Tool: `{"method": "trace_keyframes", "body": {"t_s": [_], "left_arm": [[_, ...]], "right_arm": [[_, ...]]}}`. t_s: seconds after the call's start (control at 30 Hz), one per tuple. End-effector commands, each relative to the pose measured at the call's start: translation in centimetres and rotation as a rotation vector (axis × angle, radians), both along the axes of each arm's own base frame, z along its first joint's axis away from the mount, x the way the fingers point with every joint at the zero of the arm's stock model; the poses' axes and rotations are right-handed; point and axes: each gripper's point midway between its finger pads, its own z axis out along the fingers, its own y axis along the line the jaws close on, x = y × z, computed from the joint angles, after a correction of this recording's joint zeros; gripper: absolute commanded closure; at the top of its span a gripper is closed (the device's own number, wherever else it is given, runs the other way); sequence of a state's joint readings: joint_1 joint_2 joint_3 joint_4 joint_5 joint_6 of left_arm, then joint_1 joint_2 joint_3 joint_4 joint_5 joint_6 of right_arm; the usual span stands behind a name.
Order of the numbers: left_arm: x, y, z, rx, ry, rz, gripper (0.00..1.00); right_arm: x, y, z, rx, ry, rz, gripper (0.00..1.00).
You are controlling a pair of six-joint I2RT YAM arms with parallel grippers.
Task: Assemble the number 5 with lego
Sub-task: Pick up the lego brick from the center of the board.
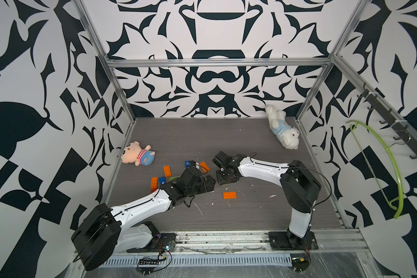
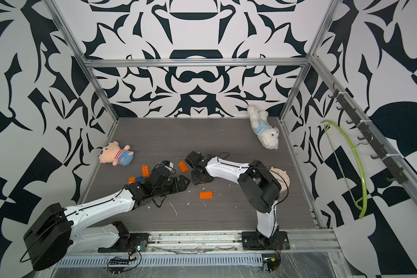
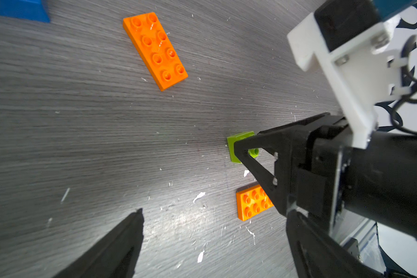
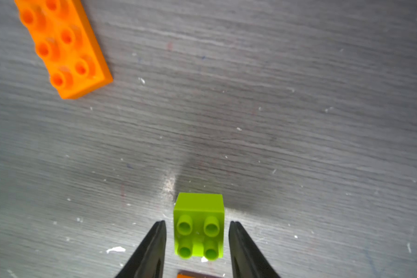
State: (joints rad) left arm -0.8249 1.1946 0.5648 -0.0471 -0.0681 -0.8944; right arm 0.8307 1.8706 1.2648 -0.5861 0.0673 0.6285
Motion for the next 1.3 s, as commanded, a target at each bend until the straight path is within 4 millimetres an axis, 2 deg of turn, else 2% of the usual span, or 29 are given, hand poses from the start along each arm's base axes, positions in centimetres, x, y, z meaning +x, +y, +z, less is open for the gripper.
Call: {"method": "trace_keyframes", "body": {"t_s": [0.0,0.23,0.83,0.87,0.9,1.1,1.27], "left_arm": [[-0.2,-0.2,-0.4,-0.003,0.01,-0.008,0.01],[-0.3,-0.1,-0.5,0.003,0.011,-0.007,0.01],[-0.2,-0.1,-0.5,0.01,0.009,-0.013,0.01],[-0.3,-0.2,-0.5,0.01,0.009,-0.014,0.01],[-0.2,-0.2,-0.5,0.008,0.011,-0.014,0.01],[-0.4,-0.5,-0.3,0.0,0.01,-0.031,0.01],[-1.0,-1.8,-0.1,-0.014,0.005,-0.068,0.01]], "right_arm": [[0.1,0.0,1.0,0.01,-0.02,-0.008,0.54],[0.1,0.3,0.2,-0.003,0.005,-0.007,0.55],[0.1,0.1,-0.3,-0.02,0.015,-0.014,0.6],[0.1,0.1,-0.1,-0.018,0.012,-0.016,0.66],[0.1,0.1,0.0,-0.012,0.009,-0.018,0.69],[-0.3,-0.9,1.7,-0.01,-0.02,-0.027,0.68],[-2.3,-3.2,3.4,0.006,-0.037,-0.049,0.68]]}}
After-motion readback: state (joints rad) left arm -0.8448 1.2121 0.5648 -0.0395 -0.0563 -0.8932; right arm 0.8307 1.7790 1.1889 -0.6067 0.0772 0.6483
